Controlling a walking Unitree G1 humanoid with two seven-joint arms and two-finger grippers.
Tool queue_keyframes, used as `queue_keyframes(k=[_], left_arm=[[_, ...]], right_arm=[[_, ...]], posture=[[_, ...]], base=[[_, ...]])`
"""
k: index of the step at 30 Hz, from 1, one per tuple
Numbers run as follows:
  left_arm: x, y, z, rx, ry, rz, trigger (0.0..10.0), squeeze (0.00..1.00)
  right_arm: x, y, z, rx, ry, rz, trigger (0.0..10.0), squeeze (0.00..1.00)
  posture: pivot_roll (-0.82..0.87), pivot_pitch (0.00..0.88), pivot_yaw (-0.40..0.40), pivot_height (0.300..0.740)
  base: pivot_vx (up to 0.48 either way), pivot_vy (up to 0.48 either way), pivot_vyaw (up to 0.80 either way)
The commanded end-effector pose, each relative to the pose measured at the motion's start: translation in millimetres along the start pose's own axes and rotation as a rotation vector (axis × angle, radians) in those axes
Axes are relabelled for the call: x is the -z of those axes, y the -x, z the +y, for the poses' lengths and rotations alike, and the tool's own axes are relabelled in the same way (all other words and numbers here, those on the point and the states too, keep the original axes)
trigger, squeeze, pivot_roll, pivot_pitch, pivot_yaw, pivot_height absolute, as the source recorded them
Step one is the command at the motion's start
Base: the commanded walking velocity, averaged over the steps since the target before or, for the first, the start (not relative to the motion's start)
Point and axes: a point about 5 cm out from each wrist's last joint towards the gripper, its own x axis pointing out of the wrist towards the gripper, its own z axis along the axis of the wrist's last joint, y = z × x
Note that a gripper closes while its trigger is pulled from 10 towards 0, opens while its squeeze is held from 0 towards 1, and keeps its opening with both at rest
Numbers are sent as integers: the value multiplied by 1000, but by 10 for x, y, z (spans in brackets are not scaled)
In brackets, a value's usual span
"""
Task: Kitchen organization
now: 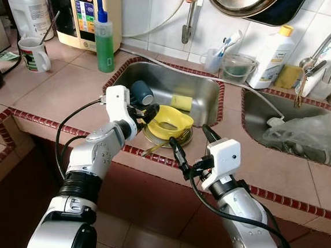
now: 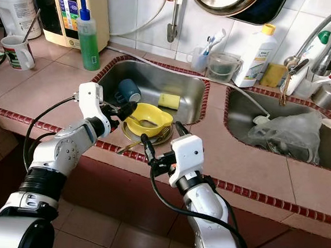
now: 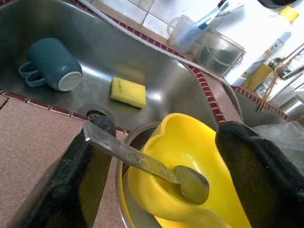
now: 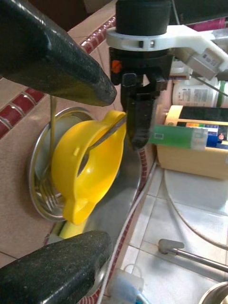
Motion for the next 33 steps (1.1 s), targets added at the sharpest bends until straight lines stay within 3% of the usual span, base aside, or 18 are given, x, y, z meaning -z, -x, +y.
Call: queue_keyframes(k=[1, 2, 33], left_arm=[[-75, -40, -58, 13, 4, -20, 2000, 0], [-78, -40, -59, 14, 8, -23, 0, 0], [-202, -31, -90, 36, 47, -77, 0, 0]], right_arm=[[-42, 22, -34, 18, 13, -6, 10000, 0], [-42, 22, -34, 18, 13, -6, 10000, 0], [-46, -52, 1, 3, 24, -17, 10000, 0]], posture=[[18, 0, -26, 740], [18, 0, -26, 740], [48, 0, -44, 740]], base=[[0, 0, 0], [0, 0, 0], [0, 0, 0]])
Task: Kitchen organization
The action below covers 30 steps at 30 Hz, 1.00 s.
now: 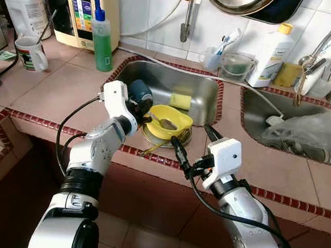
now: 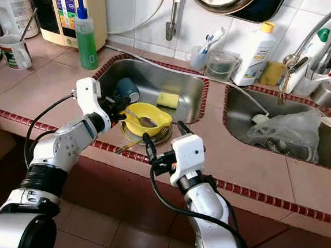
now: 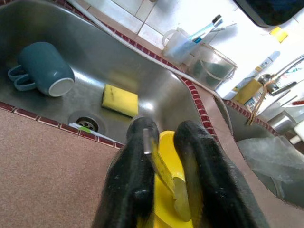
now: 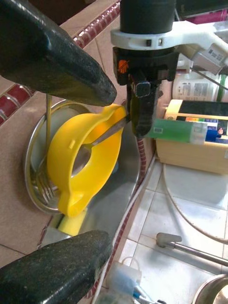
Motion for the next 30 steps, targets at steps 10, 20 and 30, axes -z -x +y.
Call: queue_keyframes(k=[10, 20, 30], left_arm=[[-174, -22, -67, 23, -12, -56, 0, 0], [-267, 5, -31, 14, 1, -88, 0, 0], [-448, 149, 9, 148, -78, -47, 10000, 0]], right_arm=[[-9, -79, -1, -27, 15, -10, 10000, 0], [-30, -107, -34, -35, 22, -17, 10000, 0], [-42, -151, -64, -41, 32, -26, 10000, 0]], posture=[[60, 0, -60, 740], [68, 0, -76, 740], [80, 0, -86, 740]], base=[[0, 0, 0], [0, 0, 0], [0, 0, 0]])
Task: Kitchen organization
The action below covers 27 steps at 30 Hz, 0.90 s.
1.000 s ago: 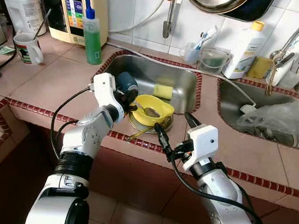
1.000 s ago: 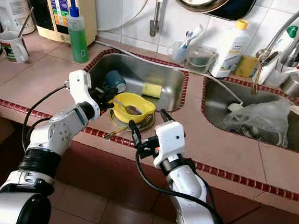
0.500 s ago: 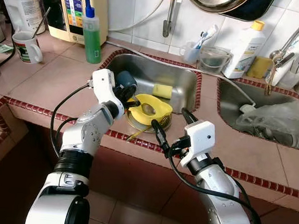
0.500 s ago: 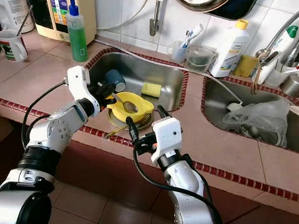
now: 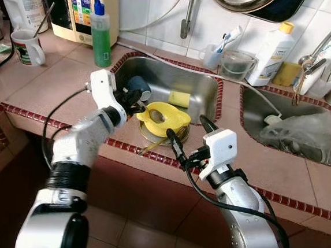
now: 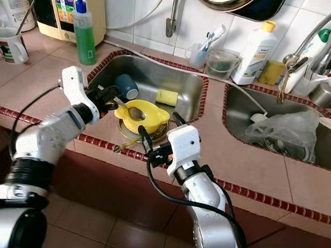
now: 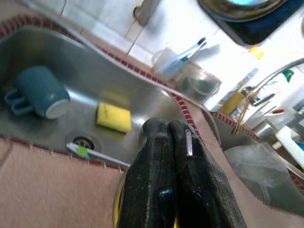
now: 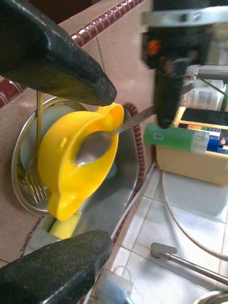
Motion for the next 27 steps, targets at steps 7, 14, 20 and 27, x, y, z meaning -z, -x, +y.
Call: queue_keyframes(k=[7, 14, 20, 27], left_arm=[[-213, 95, -85, 99, -2, -49, 10000, 0], [-455, 206, -253, 213, 34, -149, 10000, 0], [-601, 280, -312, 148, -116, -275, 10000, 0], [-524, 398, -308, -18, -495, -369, 10000, 0]], right_arm=[[-20, -20, -65, -1, 13, -13, 10000, 0], [-101, -64, -139, 28, 17, -62, 10000, 0], [-231, -95, -340, 164, 36, -135, 10000, 0], [-274, 0, -722, 482, 80, -164, 10000, 0]], posture=[[80, 0, -90, 740], [80, 0, -89, 740], [75, 0, -80, 740], [78, 0, -73, 740]], base=[[0, 0, 0], [0, 0, 0], [0, 0, 0], [0, 0, 0]])
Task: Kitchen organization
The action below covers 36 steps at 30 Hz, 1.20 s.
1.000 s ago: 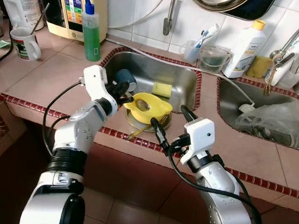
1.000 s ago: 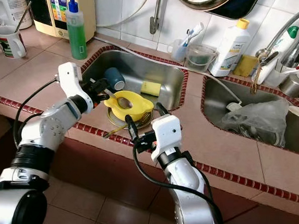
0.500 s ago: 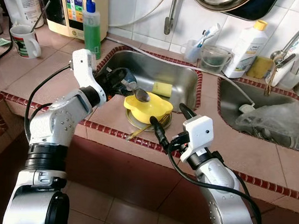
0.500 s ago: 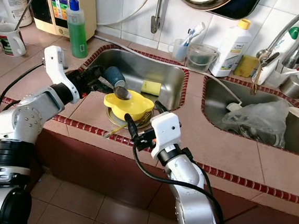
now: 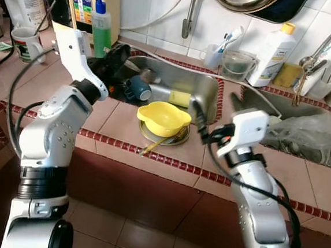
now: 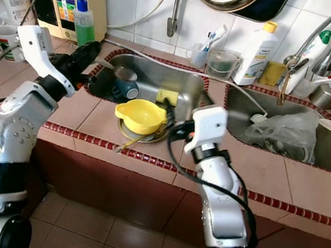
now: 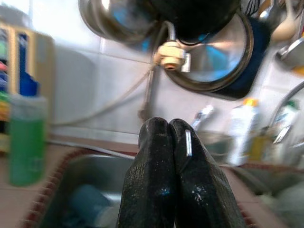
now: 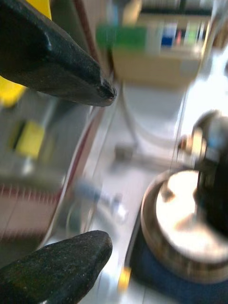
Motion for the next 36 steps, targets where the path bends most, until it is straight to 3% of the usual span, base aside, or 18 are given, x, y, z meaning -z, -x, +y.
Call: queue_keyframes(k=[1, 5, 9, 13, 15, 21, 28, 36], left_arm=[[-2, 27, -45, -6, -55, -24, 10000, 0], [191, 162, -74, -43, -44, 0, 10000, 0], [377, 317, -156, -65, 33, 30, 10000, 0], [562, 478, -194, -85, 3, 75, 10000, 0], [634, 552, -141, -121, 2, 106, 10000, 0], [634, 630, 16, -202, -43, 101, 10000, 0], [631, 739, 2, -204, -152, -15, 10000, 0], [612, 726, -93, -162, -111, -37, 10000, 0]], right_arm=[[14, 0, -122, 79, 13, 3, 10000, 0], [91, 63, -195, 162, 34, 18, 10000, 0], [187, 151, -156, 198, 20, 51, 10000, 0], [278, 246, -85, 193, 10, 81, 10000, 0], [336, 298, -62, 188, 2, 103, 10000, 0], [342, 328, -75, 195, 3, 77, 10000, 0], [323, 427, -57, 151, 20, 19, 10000, 0], [352, 450, -74, 142, 25, 24, 10000, 0]], posture=[[80, 0, -71, 740], [83, 0, -63, 740], [81, 0, -55, 740], [85, 0, -52, 740], [90, 0, -53, 740], [93, 0, -54, 740], [92, 0, -53, 740], [91, 0, -56, 740]], base=[[0, 0, 0], [0, 0, 0], [0, 0, 0], [0, 0, 0], [0, 0, 0], [0, 0, 0], [0, 0, 0], [0, 0, 0]])
